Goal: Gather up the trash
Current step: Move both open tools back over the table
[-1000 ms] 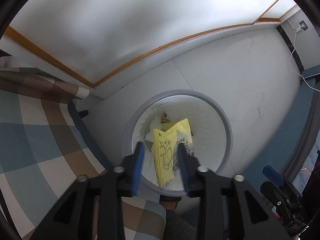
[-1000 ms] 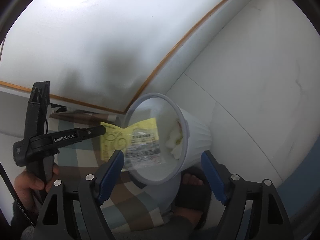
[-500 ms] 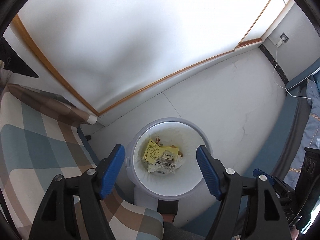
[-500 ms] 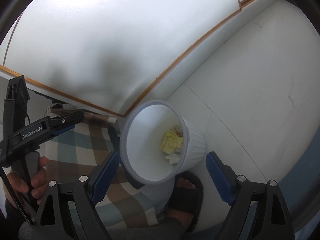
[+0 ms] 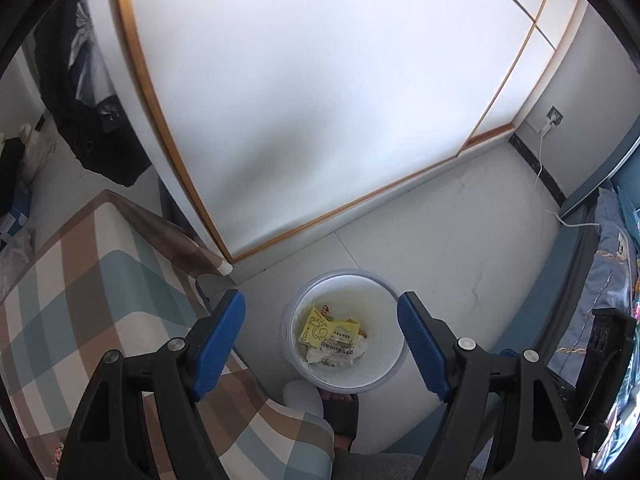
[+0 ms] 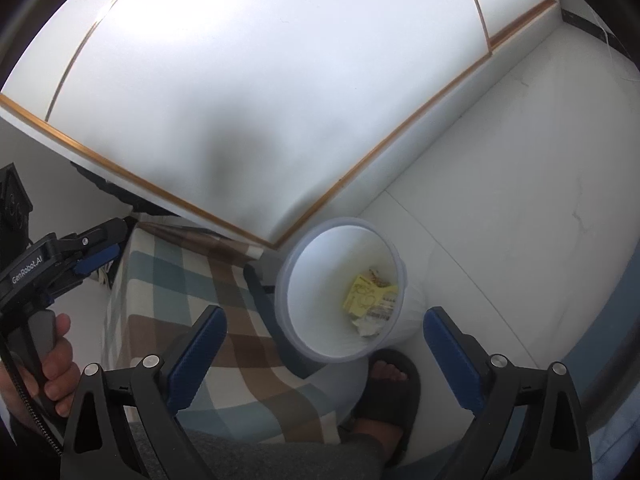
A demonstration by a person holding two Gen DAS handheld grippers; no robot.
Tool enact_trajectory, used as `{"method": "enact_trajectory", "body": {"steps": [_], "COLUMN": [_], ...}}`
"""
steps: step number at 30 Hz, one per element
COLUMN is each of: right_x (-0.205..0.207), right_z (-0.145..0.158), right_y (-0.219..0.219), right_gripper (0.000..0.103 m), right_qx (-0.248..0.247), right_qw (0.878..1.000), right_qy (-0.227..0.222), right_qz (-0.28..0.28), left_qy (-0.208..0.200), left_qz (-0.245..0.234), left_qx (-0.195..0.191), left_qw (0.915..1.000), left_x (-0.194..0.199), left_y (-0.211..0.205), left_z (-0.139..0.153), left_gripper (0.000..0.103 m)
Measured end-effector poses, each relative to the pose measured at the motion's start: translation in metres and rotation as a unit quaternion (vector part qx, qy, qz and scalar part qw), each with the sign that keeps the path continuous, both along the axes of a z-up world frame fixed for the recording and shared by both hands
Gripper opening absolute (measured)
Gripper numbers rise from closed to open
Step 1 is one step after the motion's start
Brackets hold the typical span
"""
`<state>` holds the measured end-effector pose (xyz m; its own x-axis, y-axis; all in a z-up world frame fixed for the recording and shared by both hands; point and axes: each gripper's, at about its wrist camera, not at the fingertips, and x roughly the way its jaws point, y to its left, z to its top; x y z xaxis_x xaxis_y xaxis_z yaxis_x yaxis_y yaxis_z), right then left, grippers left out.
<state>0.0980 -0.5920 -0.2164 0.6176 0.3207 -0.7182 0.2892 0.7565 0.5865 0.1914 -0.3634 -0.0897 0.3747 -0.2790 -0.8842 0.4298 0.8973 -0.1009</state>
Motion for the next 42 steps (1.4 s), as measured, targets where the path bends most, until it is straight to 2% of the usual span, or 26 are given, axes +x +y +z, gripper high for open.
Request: {"method": "enact_trajectory", "body": {"steps": [6, 13, 18, 22, 27, 34, 42], "right_x": [-0.008, -0.014, -0.027, -0.035, -0.037, -0.029, -0.02], "right_z": [0.047, 0.1, 0.14, 0.166, 0.182, 0.184, 0.171], "right_y": [0.011, 0.046, 0.079, 0.106, 0.145, 0.206, 0.279], "right_gripper": [0.1, 0.1, 0.1, 0.1, 0.1, 0.1, 0.1], "right_qx": [-0.011, -0.035, -0.041, -0.051, -0.069, -0.117, -0.144], "right_qw": [0.998, 0.993, 0.98, 0.97, 0.965, 0.963, 0.956], "right_qy": [-0.06, -0.116, -0.189, -0.227, -0.231, -0.2, -0.173], "right_qz": [-0.013, 0.013, 0.043, 0.072, 0.106, 0.136, 0.19], "left_qy": [-0.043, -0.079, -0.117, -0.138, -0.148, -0.16, -0.161], "left_qz": [0.03, 0.07, 0.088, 0.117, 0.15, 0.196, 0.245], "left_qx": [-0.028, -0.043, -0.064, -0.084, -0.113, -0.097, -0.093], "left_qw": [0.9982, 0.9935, 0.9872, 0.9798, 0.9709, 0.9625, 0.9517], "left_x": [-0.017, -0.036, -0.051, -0.06, -0.071, -0.084, -0.093], "left_y": [0.037, 0.082, 0.118, 0.155, 0.202, 0.258, 0.32], "left_z": [0.038, 0.068, 0.085, 0.098, 0.104, 0.099, 0.079], "left_gripper": [0.076, 0.076, 0.076, 0.076, 0.076, 0.076, 0.076]}}
